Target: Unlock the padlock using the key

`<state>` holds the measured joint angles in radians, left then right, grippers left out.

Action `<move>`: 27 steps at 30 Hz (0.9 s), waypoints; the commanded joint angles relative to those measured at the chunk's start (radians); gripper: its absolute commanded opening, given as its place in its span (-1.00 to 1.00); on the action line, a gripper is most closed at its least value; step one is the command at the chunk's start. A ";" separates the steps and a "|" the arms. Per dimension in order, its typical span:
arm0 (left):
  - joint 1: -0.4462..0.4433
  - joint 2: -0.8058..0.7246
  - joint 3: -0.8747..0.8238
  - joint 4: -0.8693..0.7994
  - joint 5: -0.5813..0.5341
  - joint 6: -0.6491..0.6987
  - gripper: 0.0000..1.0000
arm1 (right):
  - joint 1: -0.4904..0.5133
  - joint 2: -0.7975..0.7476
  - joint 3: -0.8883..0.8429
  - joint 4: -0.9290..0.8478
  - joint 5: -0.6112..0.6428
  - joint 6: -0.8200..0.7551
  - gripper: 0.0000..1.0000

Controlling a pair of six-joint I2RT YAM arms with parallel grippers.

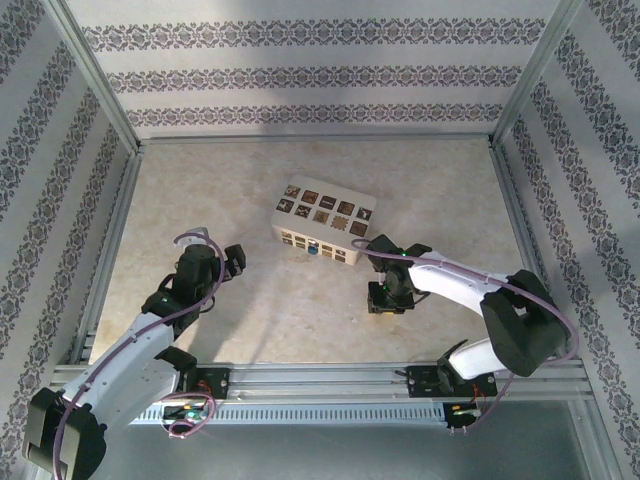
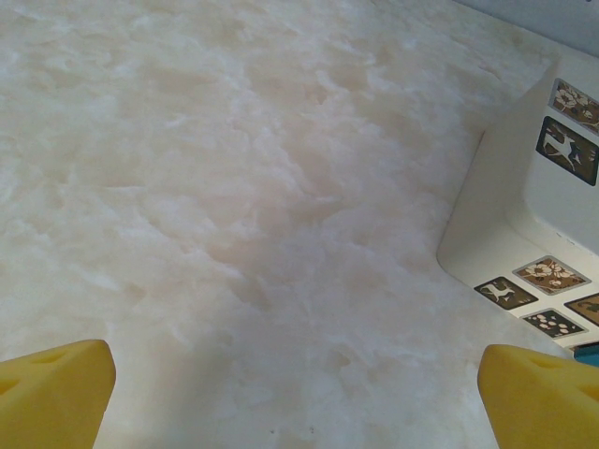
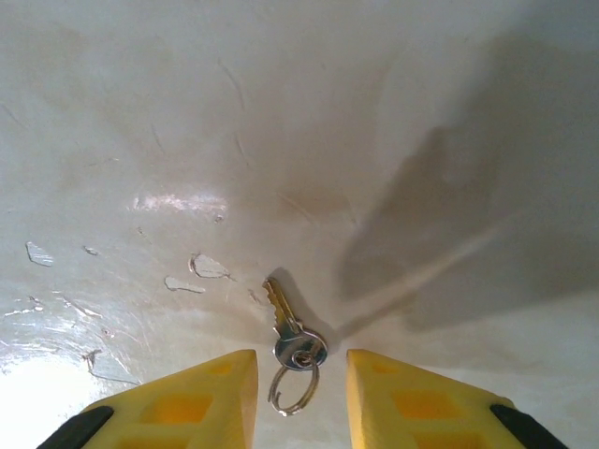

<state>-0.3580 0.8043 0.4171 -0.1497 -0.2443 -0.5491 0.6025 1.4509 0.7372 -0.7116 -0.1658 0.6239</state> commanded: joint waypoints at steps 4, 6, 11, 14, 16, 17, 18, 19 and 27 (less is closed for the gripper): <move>0.008 -0.001 0.040 -0.011 -0.020 0.023 0.99 | 0.016 0.039 -0.003 0.008 0.003 0.028 -0.48; 0.010 0.000 0.040 -0.009 -0.021 0.021 0.99 | 0.017 0.043 -0.005 0.009 0.009 0.032 -0.55; 0.009 -0.001 0.040 -0.011 -0.020 0.020 0.99 | 0.017 0.050 -0.011 0.014 0.025 0.037 -0.68; 0.009 -0.002 0.043 -0.013 -0.020 0.021 0.99 | 0.017 0.049 -0.015 0.017 0.020 0.040 -0.79; 0.008 -0.002 0.044 -0.015 -0.023 0.023 0.99 | 0.017 0.043 -0.018 0.018 0.015 0.042 -0.86; 0.009 -0.001 0.046 -0.015 -0.024 0.024 0.99 | 0.017 0.038 -0.020 0.020 0.012 0.045 -0.91; 0.010 -0.002 0.048 -0.015 -0.023 0.025 0.99 | 0.017 0.030 -0.021 0.021 0.009 0.048 -0.95; 0.008 -0.002 0.051 -0.017 -0.024 0.026 0.99 | 0.017 0.020 -0.022 0.024 0.006 0.050 -1.00; 0.008 -0.011 0.087 -0.030 0.007 0.007 0.99 | -0.029 -0.101 -0.080 0.155 -0.105 0.098 -1.00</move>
<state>-0.3580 0.8040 0.4667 -0.1505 -0.2436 -0.5461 0.5945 1.4014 0.6838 -0.6312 -0.2070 0.6842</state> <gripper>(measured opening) 0.993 0.056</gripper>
